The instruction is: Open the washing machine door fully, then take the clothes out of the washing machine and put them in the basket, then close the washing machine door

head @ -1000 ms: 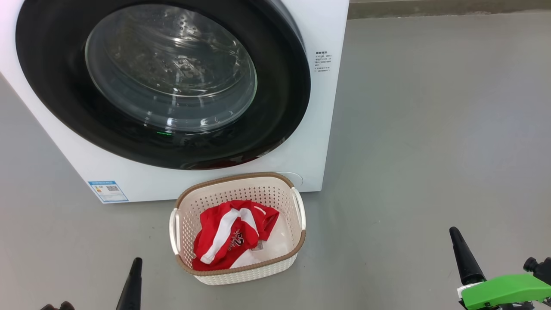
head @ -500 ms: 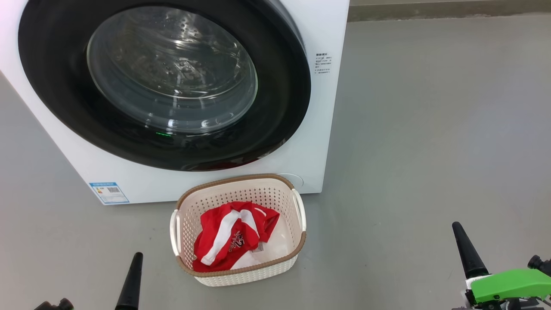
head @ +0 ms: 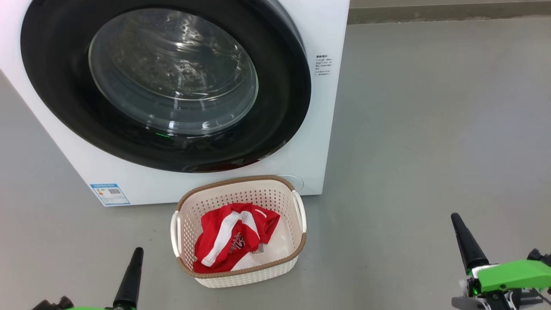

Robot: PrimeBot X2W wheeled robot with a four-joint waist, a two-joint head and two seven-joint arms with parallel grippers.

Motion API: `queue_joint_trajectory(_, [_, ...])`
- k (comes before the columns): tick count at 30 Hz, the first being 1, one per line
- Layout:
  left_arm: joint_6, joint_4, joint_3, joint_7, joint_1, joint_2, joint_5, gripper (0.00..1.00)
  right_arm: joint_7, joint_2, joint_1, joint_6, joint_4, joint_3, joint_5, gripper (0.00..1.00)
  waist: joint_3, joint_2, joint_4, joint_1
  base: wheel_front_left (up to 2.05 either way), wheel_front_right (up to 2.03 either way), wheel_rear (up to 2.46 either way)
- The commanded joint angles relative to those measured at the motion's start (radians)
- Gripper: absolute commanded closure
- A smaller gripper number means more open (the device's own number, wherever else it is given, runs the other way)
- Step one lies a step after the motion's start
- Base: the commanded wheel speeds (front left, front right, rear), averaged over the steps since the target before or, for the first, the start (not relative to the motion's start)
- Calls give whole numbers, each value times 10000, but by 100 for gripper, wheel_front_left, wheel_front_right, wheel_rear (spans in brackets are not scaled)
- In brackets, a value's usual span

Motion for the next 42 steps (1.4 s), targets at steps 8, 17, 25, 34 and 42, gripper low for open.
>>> queue_joint_trajectory(8, [-63,-176,372,302,-599,165,-1005,100,306,-70,-688,-6,-249,15,927,100,-39,-1,8,0,0,0,0])
queue_joint_trajectory(17, [-68,-137,431,566,-740,169,-1939,100,578,-45,-857,-7,-244,-68,1770,100,-82,-1,16,0,0,0,0])
queue_joint_trajectory(25, [-69,-128,452,627,-770,164,-2123,100,644,-31,-892,-7,-242,-98,1932,100,-90,-1,17,0,0,0,0])
queue_joint_trajectory(34, [-69,-128,462,635,-771,157,-2115,100,657,-20,-894,-7,-241,-114,1918,100,-90,-1,17,0,0,0,0])
queue_joint_trajectory(42, [-69,-127,471,643,-772,150,-2107,100,669,-9,-895,-7,-240,-129,1906,100,-90,-1,17,0,0,0,0])
